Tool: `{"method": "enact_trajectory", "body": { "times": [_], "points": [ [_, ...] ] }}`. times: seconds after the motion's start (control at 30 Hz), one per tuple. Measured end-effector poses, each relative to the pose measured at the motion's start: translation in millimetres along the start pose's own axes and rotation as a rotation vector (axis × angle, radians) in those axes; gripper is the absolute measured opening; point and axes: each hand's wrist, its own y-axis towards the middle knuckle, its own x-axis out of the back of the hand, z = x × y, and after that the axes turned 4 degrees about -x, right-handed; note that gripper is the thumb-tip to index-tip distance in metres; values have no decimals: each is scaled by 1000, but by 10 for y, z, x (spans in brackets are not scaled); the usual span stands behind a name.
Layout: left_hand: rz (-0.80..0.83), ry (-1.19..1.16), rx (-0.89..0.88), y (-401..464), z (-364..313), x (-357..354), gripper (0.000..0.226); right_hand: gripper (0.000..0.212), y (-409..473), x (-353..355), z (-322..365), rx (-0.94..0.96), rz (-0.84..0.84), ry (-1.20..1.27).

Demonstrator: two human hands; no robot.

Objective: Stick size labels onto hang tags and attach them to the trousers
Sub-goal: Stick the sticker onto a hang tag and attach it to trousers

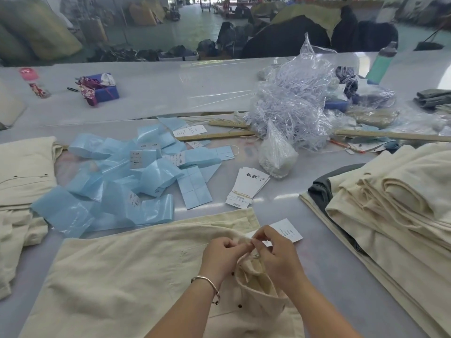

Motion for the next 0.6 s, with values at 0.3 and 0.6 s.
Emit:
{"method": "enact_trajectory", "body": {
  "times": [0.3, 0.6],
  "points": [
    [33, 77, 193, 53, -257, 22, 24, 14, 71, 38, 57, 88, 120, -143],
    [66, -509, 365, -32, -107, 67, 18, 10, 225, 96, 107, 242, 303, -515]
  ]
}}
